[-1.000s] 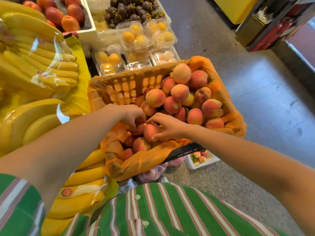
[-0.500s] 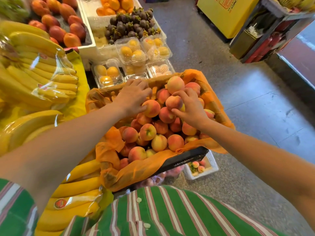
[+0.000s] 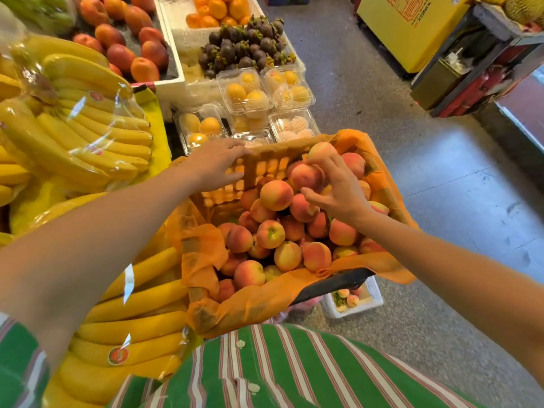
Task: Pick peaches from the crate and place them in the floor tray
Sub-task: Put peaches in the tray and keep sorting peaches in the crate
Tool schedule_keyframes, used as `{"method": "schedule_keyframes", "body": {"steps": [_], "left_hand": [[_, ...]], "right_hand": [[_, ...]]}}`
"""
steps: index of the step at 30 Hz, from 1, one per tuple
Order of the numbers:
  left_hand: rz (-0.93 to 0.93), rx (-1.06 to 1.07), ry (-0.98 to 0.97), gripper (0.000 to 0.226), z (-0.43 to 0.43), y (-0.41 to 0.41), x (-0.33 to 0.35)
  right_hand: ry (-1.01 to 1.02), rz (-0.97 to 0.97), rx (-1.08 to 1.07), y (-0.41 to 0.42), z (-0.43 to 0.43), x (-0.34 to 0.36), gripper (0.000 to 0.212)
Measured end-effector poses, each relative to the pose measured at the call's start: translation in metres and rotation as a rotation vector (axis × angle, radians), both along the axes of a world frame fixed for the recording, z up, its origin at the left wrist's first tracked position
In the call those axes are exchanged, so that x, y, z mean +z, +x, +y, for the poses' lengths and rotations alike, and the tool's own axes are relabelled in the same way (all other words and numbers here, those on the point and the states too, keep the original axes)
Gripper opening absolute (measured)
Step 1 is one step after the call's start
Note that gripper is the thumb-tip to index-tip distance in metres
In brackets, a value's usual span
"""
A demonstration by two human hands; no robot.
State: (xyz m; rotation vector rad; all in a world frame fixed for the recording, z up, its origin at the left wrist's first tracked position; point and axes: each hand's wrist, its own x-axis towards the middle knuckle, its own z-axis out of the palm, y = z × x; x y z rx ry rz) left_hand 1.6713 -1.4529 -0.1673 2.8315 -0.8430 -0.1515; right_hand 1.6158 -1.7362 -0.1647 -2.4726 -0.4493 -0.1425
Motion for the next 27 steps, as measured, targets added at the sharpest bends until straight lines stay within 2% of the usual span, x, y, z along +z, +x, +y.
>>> {"method": "schedule_keyframes", "body": {"steps": [2,4,7,11,15,21,27], "left_hand": [[-0.014,0.015,-0.034,0.050,0.014,-0.002,0.001],[-0.032,0.032,-0.045,0.048,0.029,-0.006,-0.001],[-0.060,0.071,-0.086,0.044,0.049,-0.014,-0.008],[-0.006,0.138,-0.161,0.043,0.069,-0.021,-0.020],[0.102,0.153,-0.255,0.046,0.078,-0.023,-0.030],[0.119,0.188,-0.310,0.046,0.076,-0.023,-0.032],[0.131,0.217,-0.329,0.045,0.072,-0.023,-0.030]], "right_hand": [[0.091,0.095,0.116,0.003,0.022,0.003,0.049],[0.065,0.167,0.227,0.006,0.050,-0.003,0.050],[-0.103,0.271,0.316,0.009,0.092,-0.022,0.052],[-0.393,0.299,0.408,0.015,0.134,-0.042,0.057],[-0.579,0.402,0.404,0.024,0.154,-0.056,0.043],[-0.564,0.508,0.274,0.033,0.167,-0.063,0.036],[-0.611,0.546,0.354,0.029,0.162,-0.062,0.029]]}}
